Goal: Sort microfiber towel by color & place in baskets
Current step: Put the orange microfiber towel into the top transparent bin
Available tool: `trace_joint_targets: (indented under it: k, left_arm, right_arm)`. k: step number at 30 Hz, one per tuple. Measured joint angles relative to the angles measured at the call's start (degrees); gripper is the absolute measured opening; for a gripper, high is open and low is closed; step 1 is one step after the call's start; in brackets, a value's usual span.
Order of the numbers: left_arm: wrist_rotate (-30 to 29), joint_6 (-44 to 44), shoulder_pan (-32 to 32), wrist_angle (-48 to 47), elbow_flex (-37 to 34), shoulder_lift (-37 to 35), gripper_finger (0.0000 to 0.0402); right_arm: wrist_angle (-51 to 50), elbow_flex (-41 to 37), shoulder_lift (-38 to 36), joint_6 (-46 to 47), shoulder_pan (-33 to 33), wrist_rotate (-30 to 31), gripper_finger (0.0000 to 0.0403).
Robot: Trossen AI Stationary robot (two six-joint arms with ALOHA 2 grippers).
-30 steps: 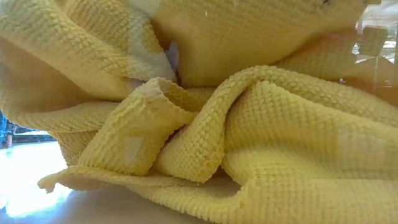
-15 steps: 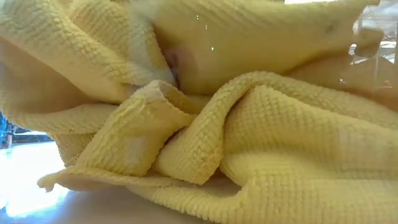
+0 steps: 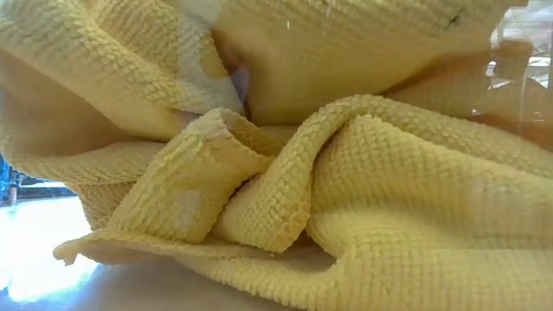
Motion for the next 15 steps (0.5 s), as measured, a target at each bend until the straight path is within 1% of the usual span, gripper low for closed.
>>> trace_joint_targets:
  k: [3,5,8,10,12,14,15]
  left_arm:
    - [-1.65,-3.25,-0.02,-0.76,0.0,-3.75,0.0129]
    - [-3.15,-7.18,-0.02,-1.72,0.0,-6.0,0.0129]
    - [-4.66,-20.0,-0.04,-5.53,0.0,-9.01,0.0129]
    - [-4.64,-29.82,-0.04,-12.3,0.0,-11.07,0.0129]
    - [-4.98,-38.75,-0.33,-21.5,0.07,-12.53,0.0129]
    - [-7.92,-47.55,-1.88,-31.43,-0.06,-13.25,0.0129]
    - [-9.4,-50.62,-2.96,-31.71,-0.75,-13.53,0.0129]
  right_arm:
    - [-0.02,0.0,0.0,-0.08,0.0,0.02,0.0123]
    - [0.0,0.0,0.0,-0.08,0.0,0.01,0.0123]
    - [-0.02,0.0,0.0,-0.15,0.07,0.01,0.0123]
    - [-0.02,0.0,0.0,-0.2,0.11,0.0,0.0123]
    - [-0.02,0.0,0.0,-0.23,0.11,-0.15,0.0123]
    - [-0.04,0.0,0.0,-0.24,0.11,-0.15,0.0123]
    - [-0.05,0.0,0.0,-0.24,0.11,-0.15,0.0123]
